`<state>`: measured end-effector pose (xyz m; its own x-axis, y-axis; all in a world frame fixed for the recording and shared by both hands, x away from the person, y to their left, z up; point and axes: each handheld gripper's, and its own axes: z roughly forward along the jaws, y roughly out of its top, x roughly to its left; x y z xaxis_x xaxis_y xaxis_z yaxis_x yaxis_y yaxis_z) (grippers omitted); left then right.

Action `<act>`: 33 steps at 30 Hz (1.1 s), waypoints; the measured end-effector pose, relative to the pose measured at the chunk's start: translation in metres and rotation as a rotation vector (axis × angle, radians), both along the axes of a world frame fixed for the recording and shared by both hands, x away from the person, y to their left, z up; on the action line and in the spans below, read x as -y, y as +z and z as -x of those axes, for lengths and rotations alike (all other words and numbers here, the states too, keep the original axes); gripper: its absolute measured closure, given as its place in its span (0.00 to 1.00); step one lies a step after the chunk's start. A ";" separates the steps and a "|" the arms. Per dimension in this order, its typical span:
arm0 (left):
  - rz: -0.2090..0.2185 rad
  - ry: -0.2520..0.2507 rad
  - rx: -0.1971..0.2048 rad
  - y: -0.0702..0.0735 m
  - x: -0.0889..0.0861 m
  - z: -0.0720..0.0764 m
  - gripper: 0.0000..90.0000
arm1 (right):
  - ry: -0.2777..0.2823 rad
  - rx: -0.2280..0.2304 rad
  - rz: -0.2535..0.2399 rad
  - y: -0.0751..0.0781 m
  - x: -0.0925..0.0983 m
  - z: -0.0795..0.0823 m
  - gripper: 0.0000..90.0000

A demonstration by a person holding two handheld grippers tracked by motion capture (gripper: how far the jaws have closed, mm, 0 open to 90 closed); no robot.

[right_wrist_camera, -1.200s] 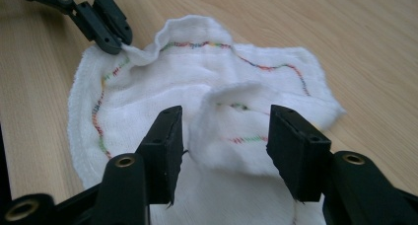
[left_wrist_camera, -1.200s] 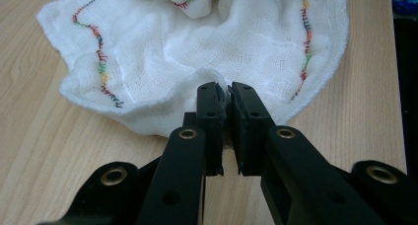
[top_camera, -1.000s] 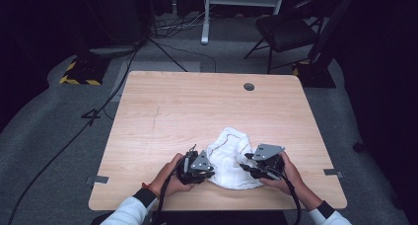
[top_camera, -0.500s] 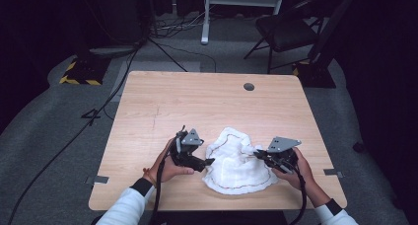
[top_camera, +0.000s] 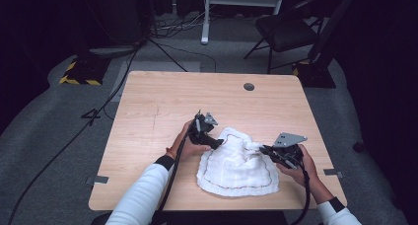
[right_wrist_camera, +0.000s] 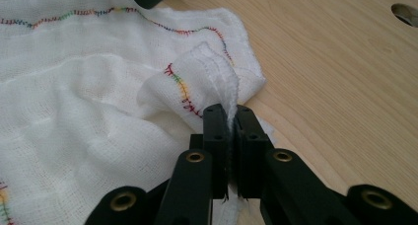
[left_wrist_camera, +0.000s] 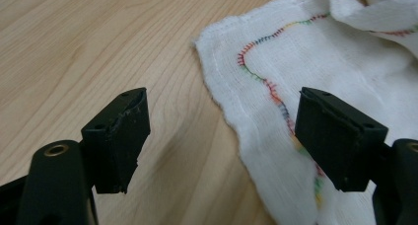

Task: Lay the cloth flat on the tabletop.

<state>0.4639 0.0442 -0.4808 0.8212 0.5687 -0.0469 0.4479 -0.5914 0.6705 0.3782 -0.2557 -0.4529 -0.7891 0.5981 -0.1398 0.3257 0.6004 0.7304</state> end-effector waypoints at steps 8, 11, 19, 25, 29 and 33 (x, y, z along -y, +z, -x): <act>-0.028 0.022 0.019 -0.006 0.024 -0.015 0.26 | -0.014 0.006 -0.004 -0.001 0.005 -0.005 0.97; -0.033 0.014 0.002 -0.009 0.027 -0.018 0.31 | -0.021 0.011 -0.011 -0.001 0.007 -0.006 0.97; -0.008 -0.037 -0.030 -0.011 0.025 -0.018 0.54 | -0.045 0.022 -0.018 0.000 0.013 -0.011 0.97; 0.005 -0.072 -0.022 -0.010 0.021 -0.010 0.89 | -0.068 0.022 -0.034 0.001 0.018 -0.015 0.98; 0.027 -0.063 0.040 0.001 0.010 -0.006 0.93 | -0.080 0.025 -0.066 0.005 0.021 -0.016 0.98; 0.093 -0.058 0.075 0.022 -0.008 -0.002 0.94 | -0.100 0.035 -0.108 0.012 0.026 -0.018 0.98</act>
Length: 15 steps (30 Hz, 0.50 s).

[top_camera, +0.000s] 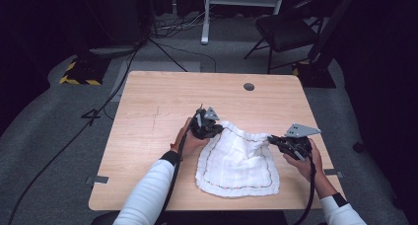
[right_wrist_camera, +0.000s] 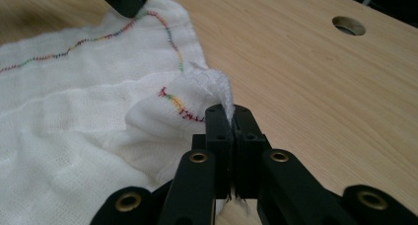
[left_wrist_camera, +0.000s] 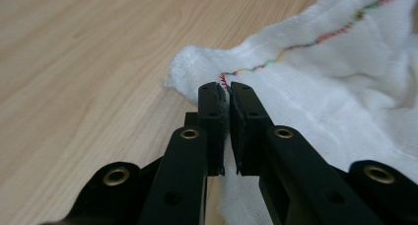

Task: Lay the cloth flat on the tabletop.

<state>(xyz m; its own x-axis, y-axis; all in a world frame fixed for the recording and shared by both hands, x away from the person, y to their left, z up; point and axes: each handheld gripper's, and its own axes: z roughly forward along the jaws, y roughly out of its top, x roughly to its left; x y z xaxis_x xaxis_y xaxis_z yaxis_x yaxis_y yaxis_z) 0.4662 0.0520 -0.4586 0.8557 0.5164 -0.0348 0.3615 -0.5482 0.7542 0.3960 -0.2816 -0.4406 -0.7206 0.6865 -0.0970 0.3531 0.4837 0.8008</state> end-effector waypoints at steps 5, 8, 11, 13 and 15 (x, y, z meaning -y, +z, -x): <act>0.042 0.012 0.055 0.025 -0.025 0.010 0.94 | -0.012 0.031 -0.022 0.013 0.002 -0.004 0.98; 0.067 0.019 0.088 0.038 -0.037 0.015 0.94 | -0.013 0.058 -0.029 0.022 0.001 -0.006 0.98; 0.074 0.027 0.122 0.051 -0.047 0.019 0.94 | -0.021 0.084 -0.050 0.032 0.001 -0.010 0.98; 0.080 0.037 0.145 0.059 -0.054 0.020 0.94 | -0.030 0.101 -0.057 0.039 0.001 -0.013 0.98; 0.087 0.052 0.159 0.065 -0.058 0.021 0.94 | -0.035 0.116 -0.055 0.044 0.000 -0.017 0.98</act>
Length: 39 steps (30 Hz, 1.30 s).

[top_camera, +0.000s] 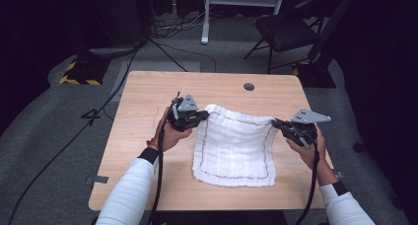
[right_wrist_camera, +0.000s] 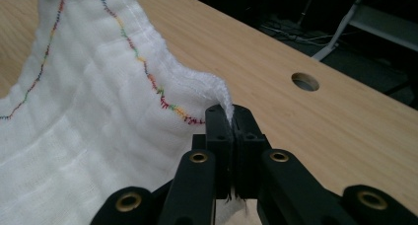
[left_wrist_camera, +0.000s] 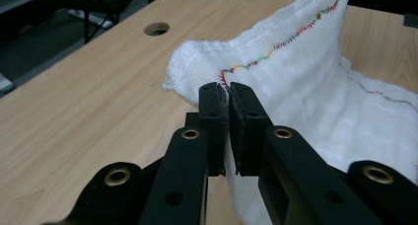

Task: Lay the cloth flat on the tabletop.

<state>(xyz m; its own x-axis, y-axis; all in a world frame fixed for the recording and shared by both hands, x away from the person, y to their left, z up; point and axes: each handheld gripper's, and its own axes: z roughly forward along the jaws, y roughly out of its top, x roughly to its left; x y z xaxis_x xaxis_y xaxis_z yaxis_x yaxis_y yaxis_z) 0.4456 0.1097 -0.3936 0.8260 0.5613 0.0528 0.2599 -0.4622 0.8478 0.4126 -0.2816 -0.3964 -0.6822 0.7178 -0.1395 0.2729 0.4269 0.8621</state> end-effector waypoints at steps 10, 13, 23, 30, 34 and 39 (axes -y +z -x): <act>0.024 0.068 0.079 0.024 -0.011 -0.006 0.94 | -0.050 0.062 0.003 0.027 -0.007 -0.024 0.98; 0.004 0.141 0.082 0.020 -0.008 -0.018 0.92 | -0.063 0.068 0.025 0.030 -0.016 -0.039 0.97; -0.137 0.249 -0.091 -0.037 -0.004 -0.039 0.32 | -0.149 -0.062 0.122 -0.005 -0.033 -0.080 0.42; -0.242 0.156 -0.148 -0.073 -0.003 -0.010 0.26 | -0.088 -0.178 0.179 -0.050 -0.024 -0.050 0.34; -0.274 0.120 -0.172 -0.087 0.000 0.006 0.26 | -0.056 -0.232 0.201 -0.068 -0.020 -0.033 0.32; -0.296 0.087 -0.162 -0.095 0.005 0.026 0.27 | -0.020 -0.227 0.208 -0.072 -0.015 -0.011 0.31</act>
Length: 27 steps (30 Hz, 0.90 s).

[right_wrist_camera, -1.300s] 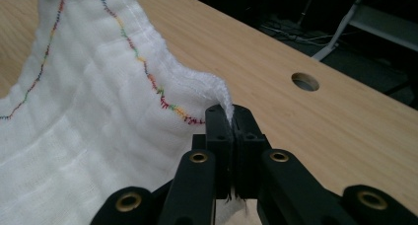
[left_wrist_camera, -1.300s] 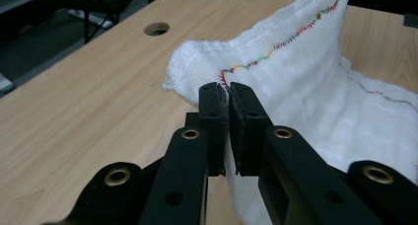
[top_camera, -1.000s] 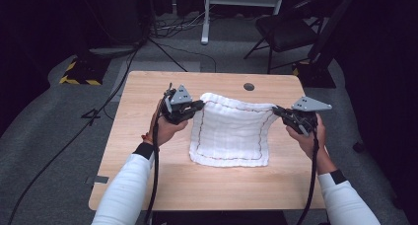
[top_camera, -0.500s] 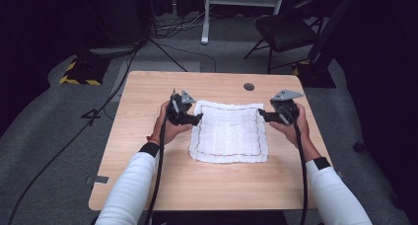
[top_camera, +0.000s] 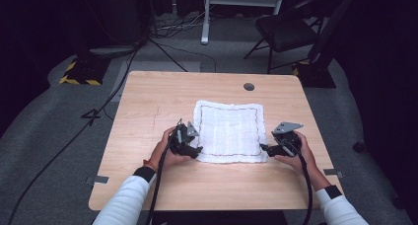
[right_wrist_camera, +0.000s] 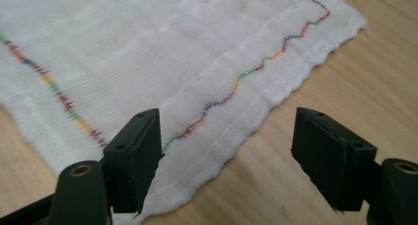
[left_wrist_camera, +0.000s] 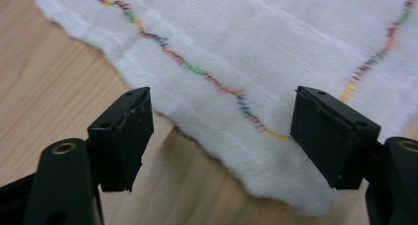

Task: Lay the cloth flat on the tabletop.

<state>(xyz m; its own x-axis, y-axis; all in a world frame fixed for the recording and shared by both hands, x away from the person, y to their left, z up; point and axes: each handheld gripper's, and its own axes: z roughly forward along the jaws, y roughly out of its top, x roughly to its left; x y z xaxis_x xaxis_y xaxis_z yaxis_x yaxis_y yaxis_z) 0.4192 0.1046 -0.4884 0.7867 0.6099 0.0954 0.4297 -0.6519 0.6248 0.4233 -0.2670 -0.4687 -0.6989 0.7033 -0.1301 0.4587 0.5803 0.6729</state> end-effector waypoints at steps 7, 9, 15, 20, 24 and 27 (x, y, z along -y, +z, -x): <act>0.057 0.009 -0.063 -0.004 -0.010 0.013 0.28 | 0.021 -0.046 0.085 -0.013 0.005 0.018 0.28; 0.072 0.010 -0.061 -0.005 -0.013 0.017 0.28 | 0.014 -0.047 0.060 -0.016 0.009 0.021 0.29; 0.073 0.004 -0.053 -0.006 -0.013 0.030 0.28 | 0.004 -0.060 0.027 -0.018 0.017 0.033 0.29; 0.076 -0.016 -0.065 -0.006 -0.010 0.043 0.28 | 0.024 -0.067 0.034 -0.017 0.023 0.047 0.29; 0.084 -0.044 -0.074 -0.006 -0.007 0.056 0.28 | 0.025 -0.079 0.030 -0.017 0.029 0.060 0.29; 0.069 -0.074 -0.056 -0.005 -0.005 0.066 0.27 | 0.022 -0.099 0.010 -0.018 0.035 0.066 0.29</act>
